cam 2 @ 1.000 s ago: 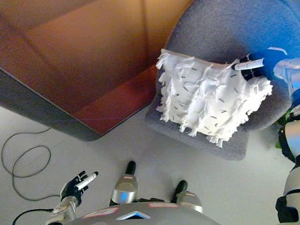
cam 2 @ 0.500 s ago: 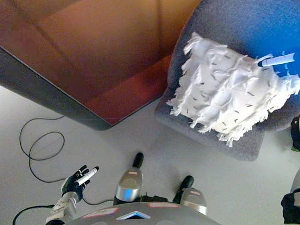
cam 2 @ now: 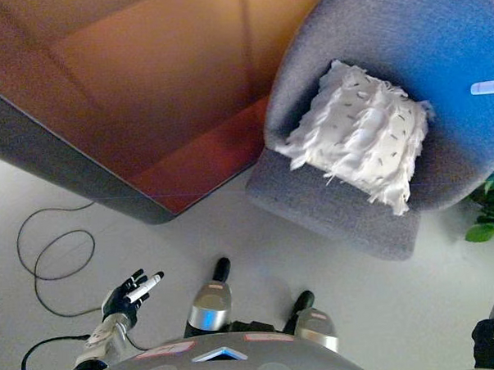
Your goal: Pick up the pillow and put it on the sofa.
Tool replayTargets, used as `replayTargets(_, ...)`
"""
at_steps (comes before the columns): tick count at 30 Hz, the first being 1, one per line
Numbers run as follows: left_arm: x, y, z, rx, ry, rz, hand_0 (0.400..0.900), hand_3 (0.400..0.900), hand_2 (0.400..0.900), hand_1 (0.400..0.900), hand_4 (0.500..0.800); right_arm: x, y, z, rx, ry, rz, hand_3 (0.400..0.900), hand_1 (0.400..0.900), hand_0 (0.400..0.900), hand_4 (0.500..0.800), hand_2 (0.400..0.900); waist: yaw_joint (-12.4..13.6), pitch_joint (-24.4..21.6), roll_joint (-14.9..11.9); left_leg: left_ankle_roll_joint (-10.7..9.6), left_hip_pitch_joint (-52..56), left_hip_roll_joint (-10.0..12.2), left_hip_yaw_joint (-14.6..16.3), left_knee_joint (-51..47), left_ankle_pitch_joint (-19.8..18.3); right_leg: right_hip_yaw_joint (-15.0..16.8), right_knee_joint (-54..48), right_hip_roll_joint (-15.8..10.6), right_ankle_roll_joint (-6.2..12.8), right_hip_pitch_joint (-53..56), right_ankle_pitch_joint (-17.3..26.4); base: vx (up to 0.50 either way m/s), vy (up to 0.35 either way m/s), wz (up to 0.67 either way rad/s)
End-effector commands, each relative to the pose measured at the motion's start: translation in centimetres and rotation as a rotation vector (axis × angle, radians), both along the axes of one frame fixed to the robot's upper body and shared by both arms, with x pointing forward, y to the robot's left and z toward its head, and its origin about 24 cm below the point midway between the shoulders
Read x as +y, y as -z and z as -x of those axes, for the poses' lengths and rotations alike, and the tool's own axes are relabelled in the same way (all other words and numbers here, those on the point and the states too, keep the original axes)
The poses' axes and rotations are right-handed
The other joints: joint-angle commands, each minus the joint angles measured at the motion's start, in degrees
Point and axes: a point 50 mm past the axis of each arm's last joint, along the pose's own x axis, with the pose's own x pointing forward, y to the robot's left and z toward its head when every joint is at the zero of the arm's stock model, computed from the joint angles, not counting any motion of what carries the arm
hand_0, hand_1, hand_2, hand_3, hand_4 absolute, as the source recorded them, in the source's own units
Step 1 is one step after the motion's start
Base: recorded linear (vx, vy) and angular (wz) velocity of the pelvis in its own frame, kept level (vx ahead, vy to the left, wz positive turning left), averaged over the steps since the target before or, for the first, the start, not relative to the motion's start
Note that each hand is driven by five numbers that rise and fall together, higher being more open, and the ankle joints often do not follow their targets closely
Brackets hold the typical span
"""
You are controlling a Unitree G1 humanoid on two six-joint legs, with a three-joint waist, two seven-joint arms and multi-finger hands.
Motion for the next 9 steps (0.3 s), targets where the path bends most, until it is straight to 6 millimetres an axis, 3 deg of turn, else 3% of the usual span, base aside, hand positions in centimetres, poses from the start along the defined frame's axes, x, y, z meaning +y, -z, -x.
replayTargets(1,2.2,-1.1,-0.1,-0.006,0.008,-0.083,0.9,0.9,0.9,0.9,0.8,-0.7,-5.5,0.5,-0.202,-0.002,0.157,0.9,0.9,0.9,0.8,0.9,-0.9,-7.1,-2.8,-0.1,0.6,2.6,4.3,1.8,0.0,1.7,3.9,-1.7,0.44,-1.1,-3.3,-0.06,0.067,-0.3)
replayTargets(6,2.1,-0.9,-0.4,0.007,-0.011,-0.072,0.9,0.9,0.9,0.9,0.8,0.3,-3.1,-0.3,-0.365,-0.062,0.044,0.9,0.9,0.9,0.8,0.9,-3.2,-8.1,-3.7,0.6,1.9,1.9,6.8,2.2,-1.4,3.3,2.6,-2.1,1.06,-0.4,-2.5,-0.07,0.087,-0.28)
replayTargets(9,1.6,-0.7,-1.4,0.02,-0.027,-0.056,0.9,0.9,0.9,0.9,0.8,1.1,1.7,-0.3,-0.404,-0.088,-0.012,0.9,0.9,0.9,0.8,0.9,-5.1,-8.5,-3.8,1.2,2.8,1.1,8.1,2.6,-2.5,4.3,2.4,-2.5,1.49,-0.2,-2.1,-0.09,0.087,-0.23)
